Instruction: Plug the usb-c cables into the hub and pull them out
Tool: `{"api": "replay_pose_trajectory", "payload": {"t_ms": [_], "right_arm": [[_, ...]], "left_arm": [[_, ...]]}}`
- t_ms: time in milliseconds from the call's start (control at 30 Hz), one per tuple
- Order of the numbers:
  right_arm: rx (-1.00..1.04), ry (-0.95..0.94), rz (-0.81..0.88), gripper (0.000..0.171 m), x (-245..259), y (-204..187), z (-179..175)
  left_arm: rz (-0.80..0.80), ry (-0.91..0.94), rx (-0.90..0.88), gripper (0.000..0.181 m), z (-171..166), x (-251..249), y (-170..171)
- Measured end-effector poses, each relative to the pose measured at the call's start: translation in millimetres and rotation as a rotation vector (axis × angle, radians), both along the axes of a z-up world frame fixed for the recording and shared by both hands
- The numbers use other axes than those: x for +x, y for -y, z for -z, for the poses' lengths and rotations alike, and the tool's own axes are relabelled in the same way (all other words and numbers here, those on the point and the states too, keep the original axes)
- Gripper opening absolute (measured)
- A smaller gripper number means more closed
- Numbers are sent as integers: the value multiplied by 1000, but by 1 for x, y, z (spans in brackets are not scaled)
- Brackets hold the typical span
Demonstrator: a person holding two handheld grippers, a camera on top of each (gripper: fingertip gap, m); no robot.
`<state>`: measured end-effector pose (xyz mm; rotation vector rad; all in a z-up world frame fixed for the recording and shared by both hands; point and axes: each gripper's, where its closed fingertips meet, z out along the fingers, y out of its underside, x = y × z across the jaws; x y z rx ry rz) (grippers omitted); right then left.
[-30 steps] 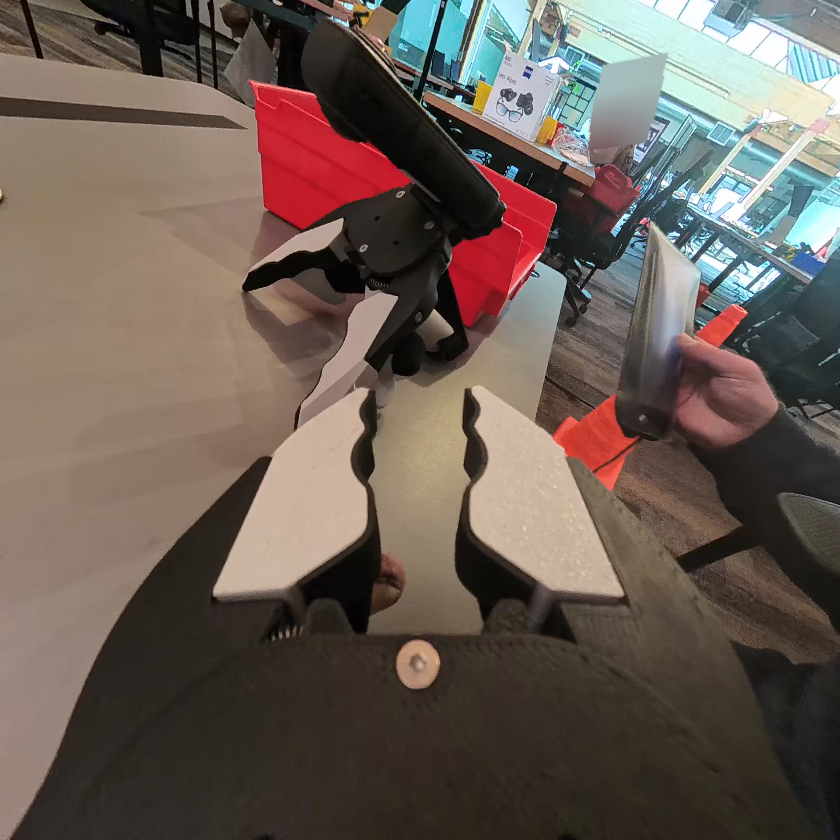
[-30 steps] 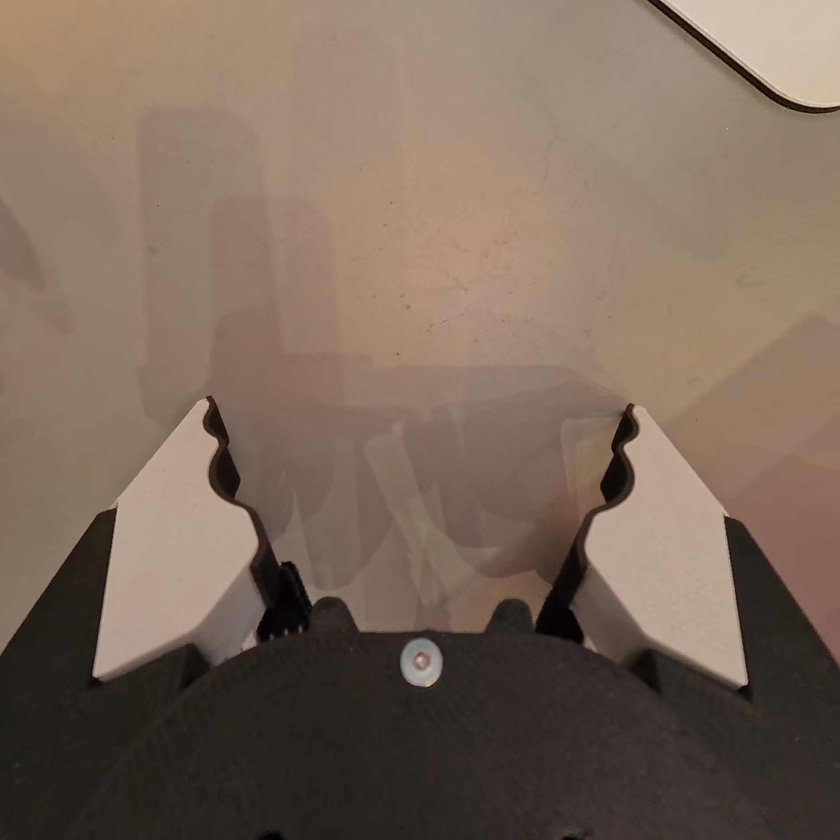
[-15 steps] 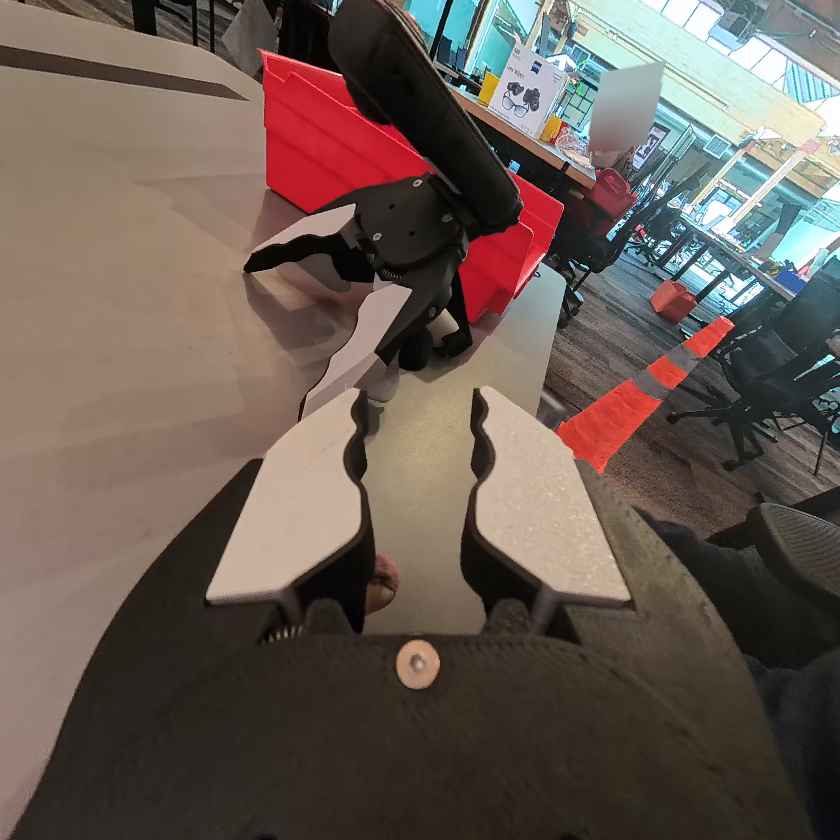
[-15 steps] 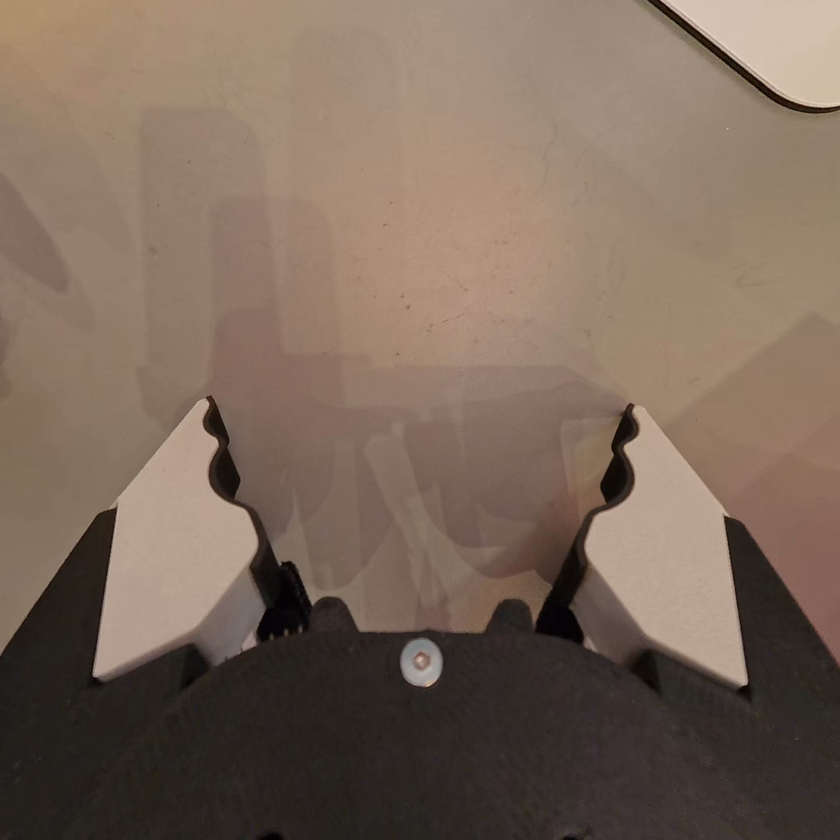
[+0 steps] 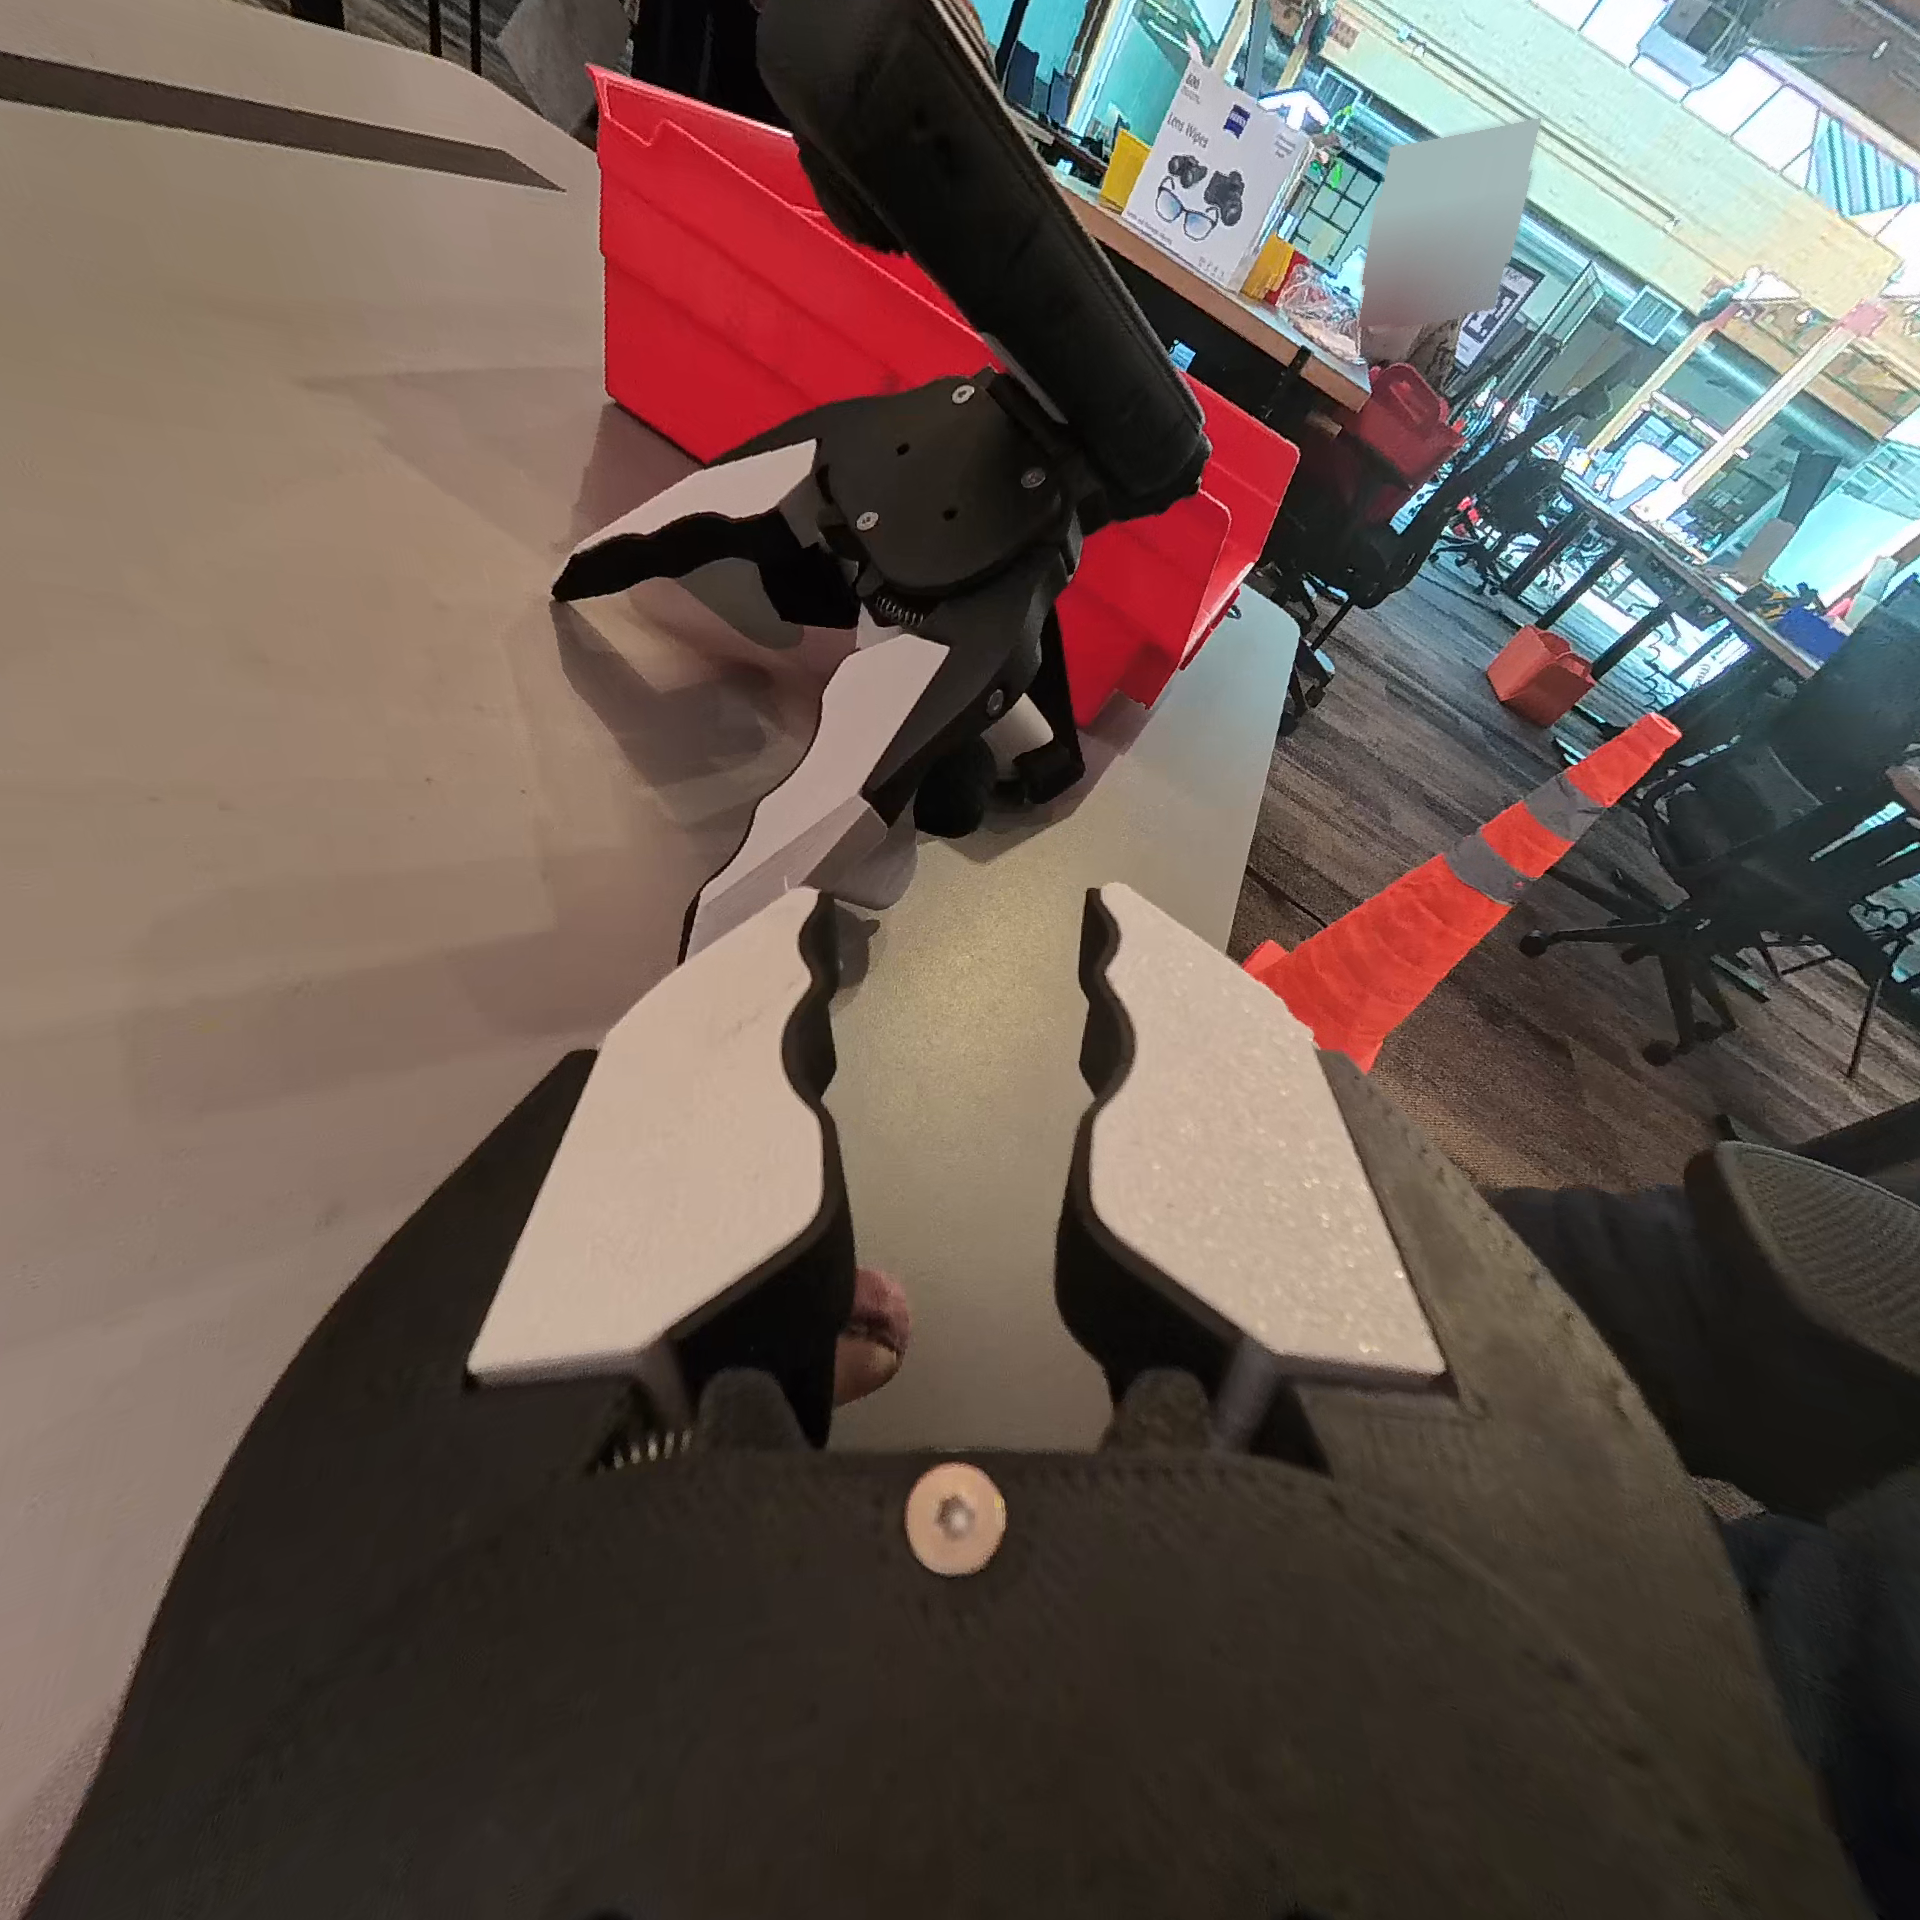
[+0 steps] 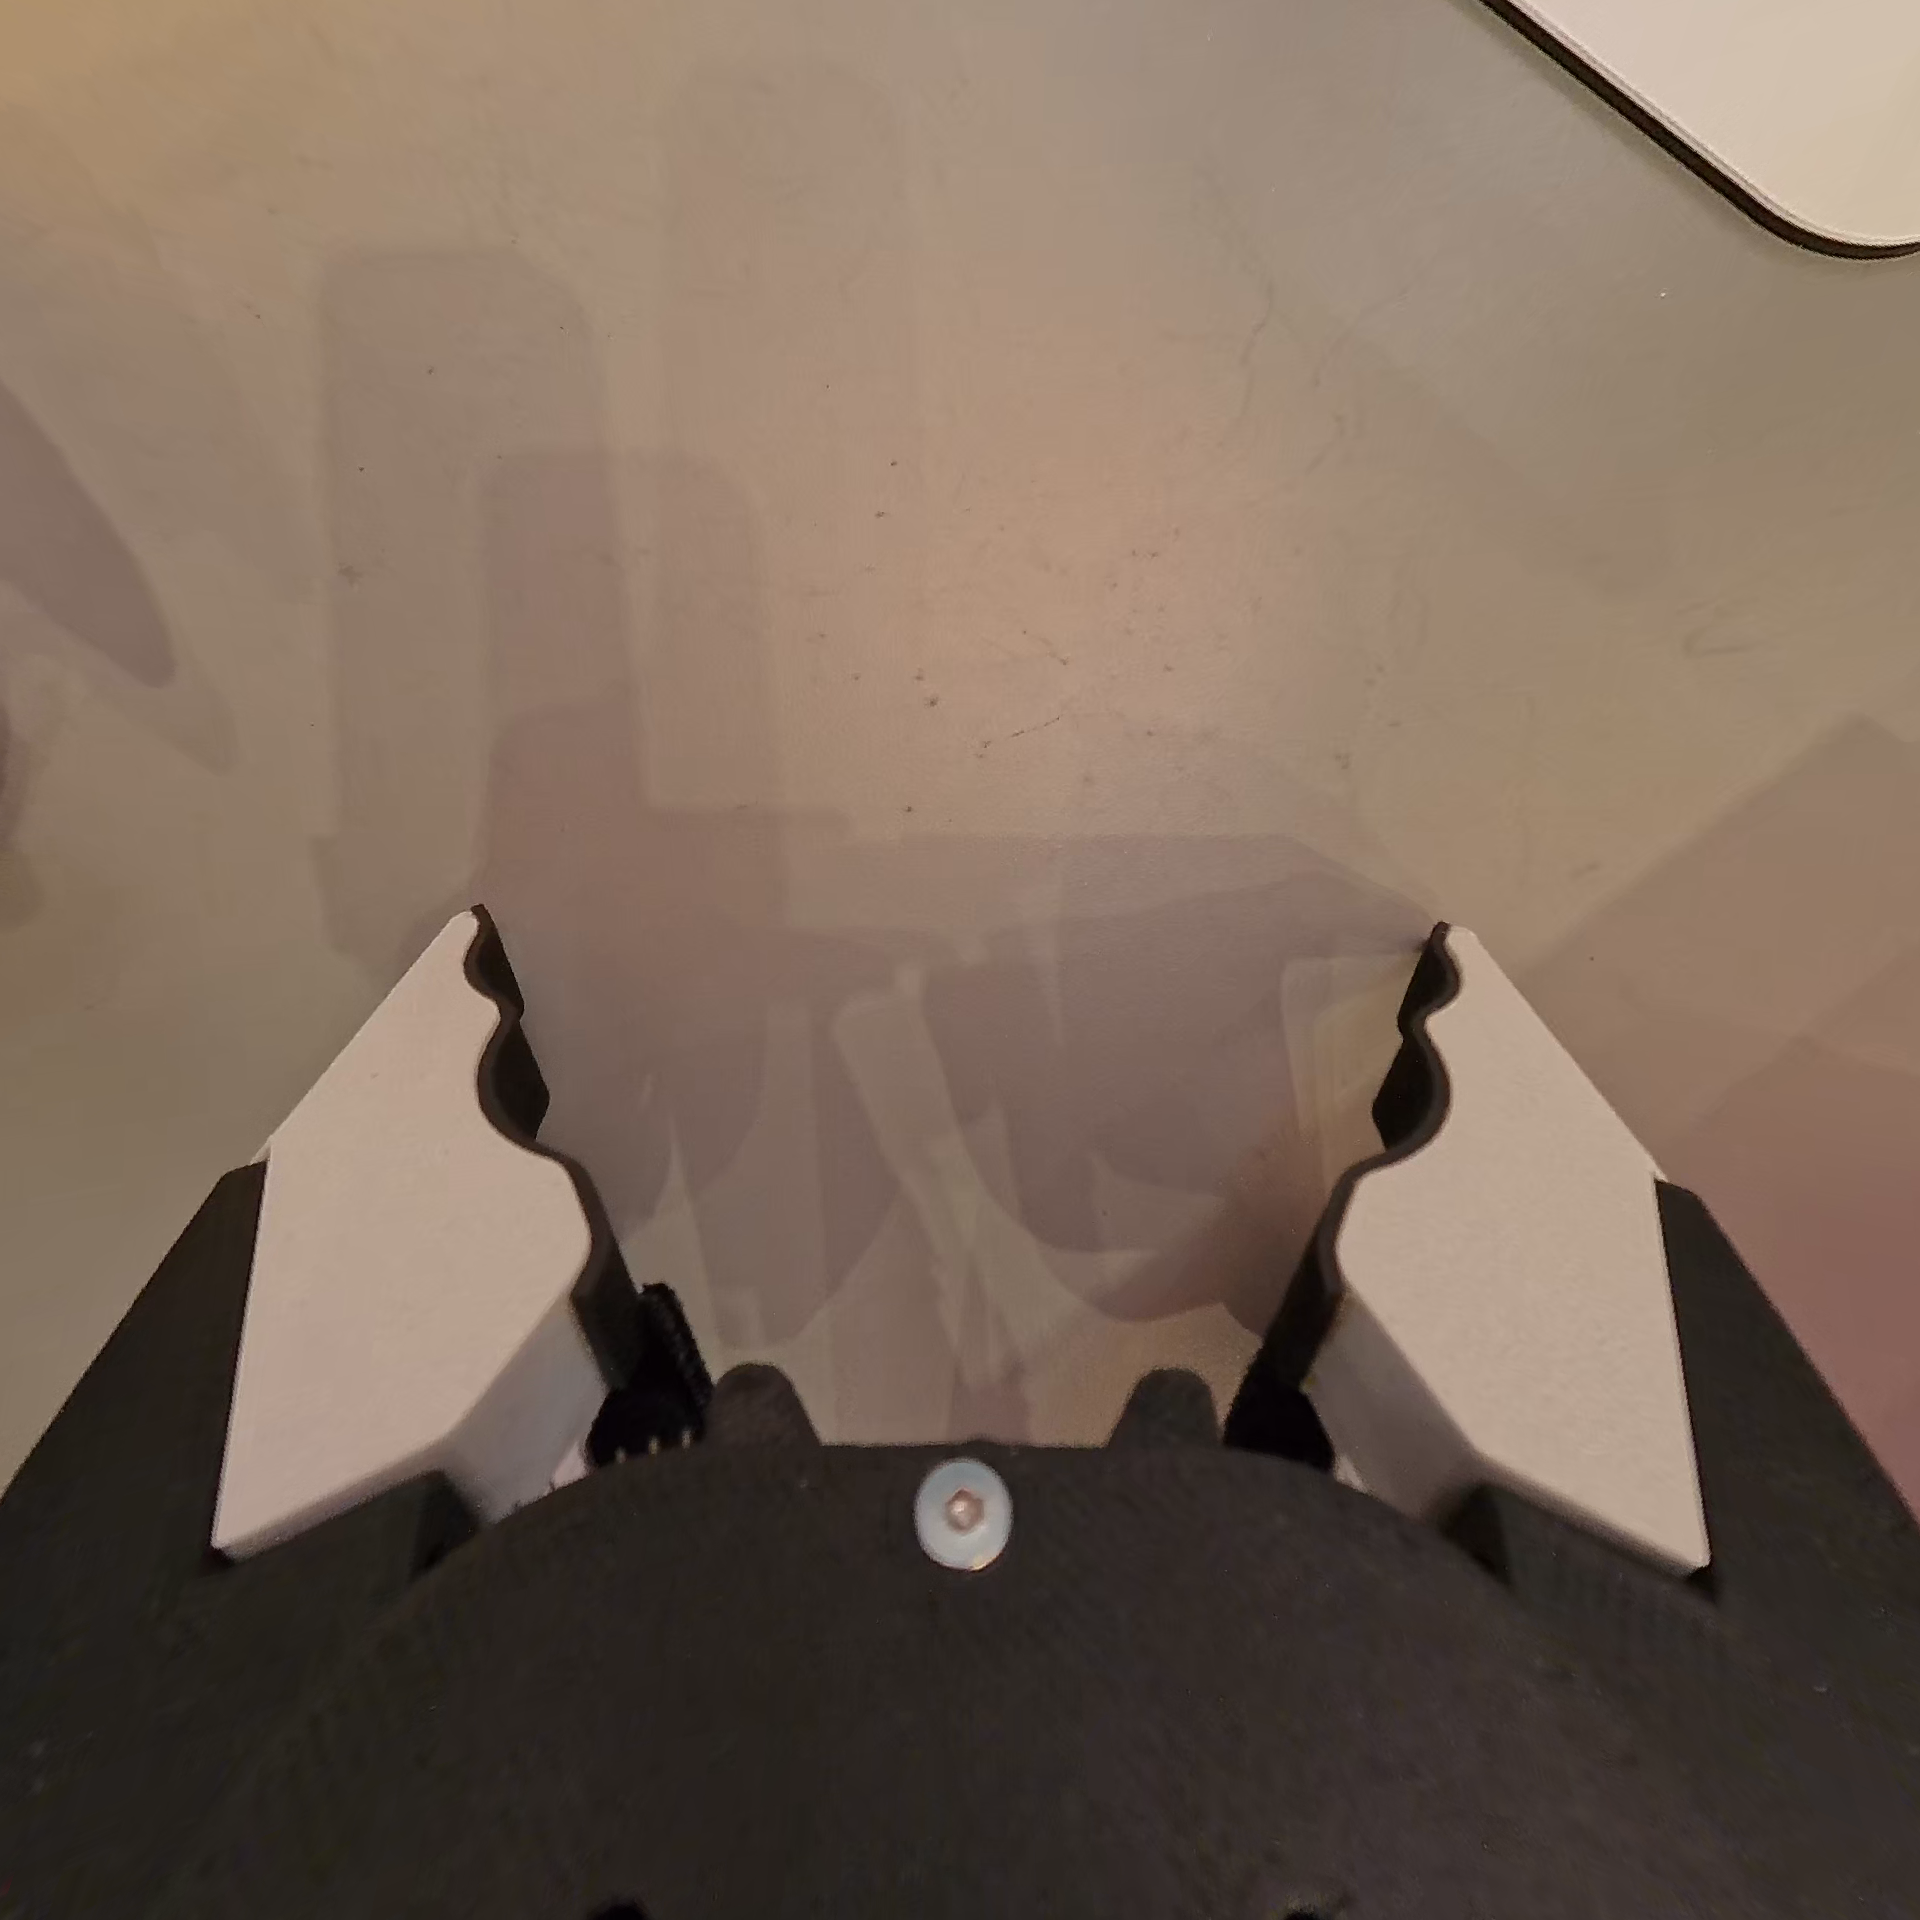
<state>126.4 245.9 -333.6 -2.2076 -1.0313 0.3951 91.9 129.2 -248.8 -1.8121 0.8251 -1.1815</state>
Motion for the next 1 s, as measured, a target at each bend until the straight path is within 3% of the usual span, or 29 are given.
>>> {"api": "replay_pose_trajectory", "payload": {"t_ms": [300, 467, 633, 1000], "right_arm": [[0, 0, 0, 159, 0, 0, 0], [0, 0, 0, 159, 0, 0, 0], [0, 0, 0, 159, 0, 0, 0], [-1, 0, -1, 159, 0, 1, 0]], "left_arm": [[1, 18, 26, 45, -4, -1, 2], [-27, 62, 68, 70, -12, -7, 4], [-37, 20, 117, 76, -13, -19, 15], [-183, -56, 232, 75, -22, -71, 3]]}}
